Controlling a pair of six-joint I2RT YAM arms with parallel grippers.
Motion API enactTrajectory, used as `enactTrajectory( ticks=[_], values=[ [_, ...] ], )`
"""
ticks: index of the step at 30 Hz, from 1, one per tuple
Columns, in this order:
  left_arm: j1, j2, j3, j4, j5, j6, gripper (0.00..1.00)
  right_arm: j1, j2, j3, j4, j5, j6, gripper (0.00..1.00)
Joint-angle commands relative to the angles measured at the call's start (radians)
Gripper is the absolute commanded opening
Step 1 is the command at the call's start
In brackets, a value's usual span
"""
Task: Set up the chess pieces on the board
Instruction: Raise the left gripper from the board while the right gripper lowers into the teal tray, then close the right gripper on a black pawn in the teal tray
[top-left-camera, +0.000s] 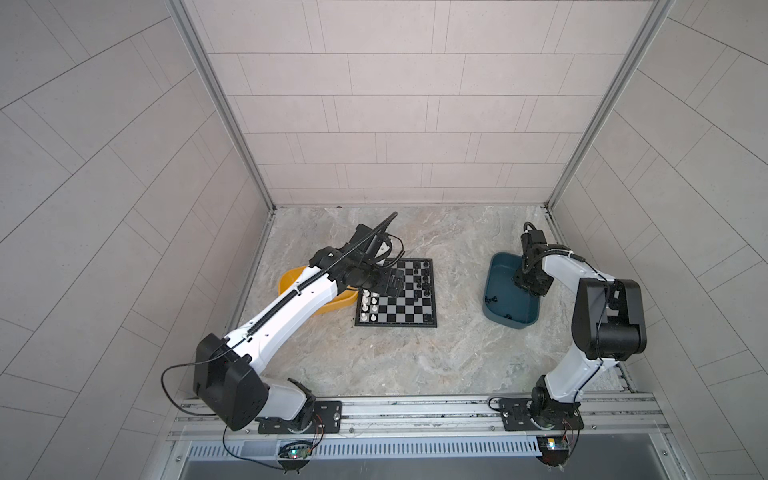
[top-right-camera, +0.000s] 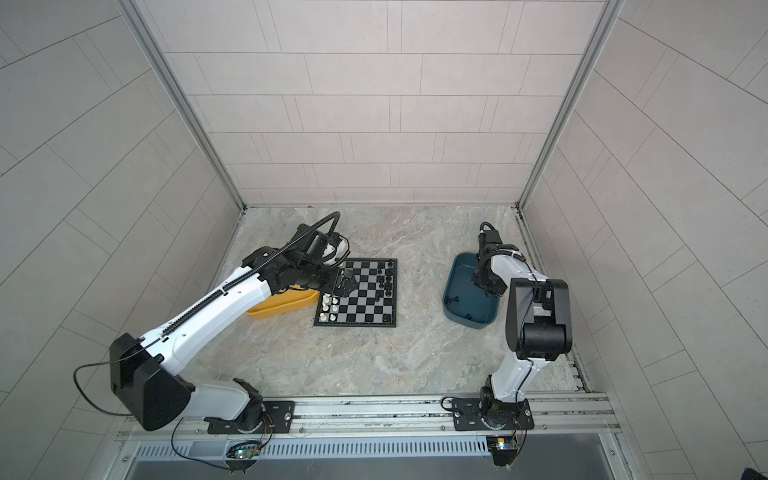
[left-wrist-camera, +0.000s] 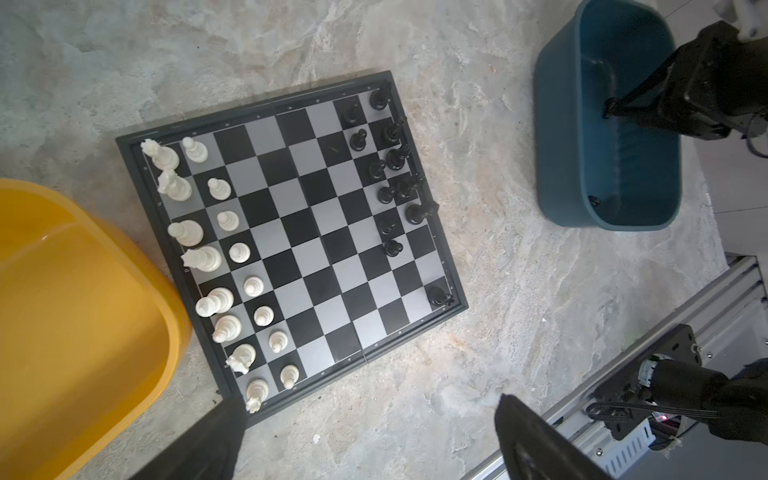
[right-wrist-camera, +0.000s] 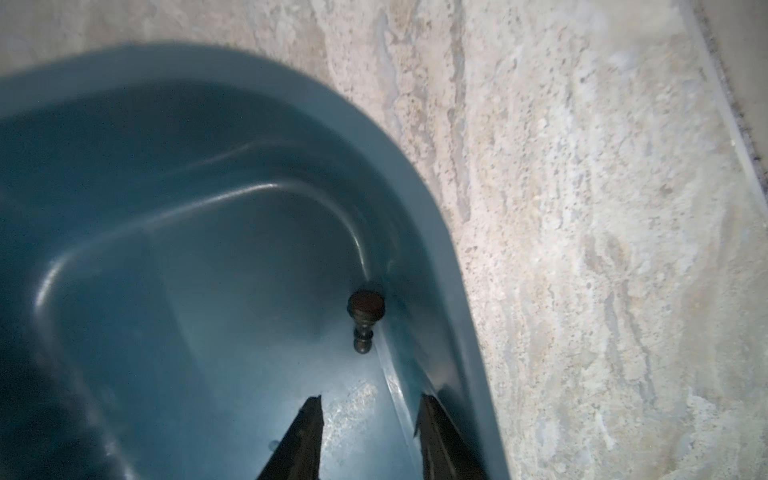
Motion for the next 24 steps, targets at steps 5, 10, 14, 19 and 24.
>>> enactTrajectory(
  ticks=[5,10,14,19,24],
  values=[
    [-0.003,-0.008,0.027,0.003,0.035,0.007,1.00,-0.006,0.097,0.050,0.040,0.015,0.063,0.40],
    [-0.002,0.002,0.043,-0.009,0.031,0.008,1.00,-0.008,0.124,0.043,0.067,0.018,0.102,0.40],
    [0.003,0.009,0.055,-0.016,0.036,0.010,1.00,-0.019,0.144,0.020,0.114,-0.023,0.121,0.40],
    [0.014,0.010,0.051,-0.015,0.042,0.005,1.00,-0.028,0.151,-0.007,0.155,-0.056,0.102,0.27],
    [0.020,0.009,0.036,-0.003,0.050,-0.001,1.00,-0.028,0.117,-0.039,0.160,-0.077,0.073,0.12]
  ],
)
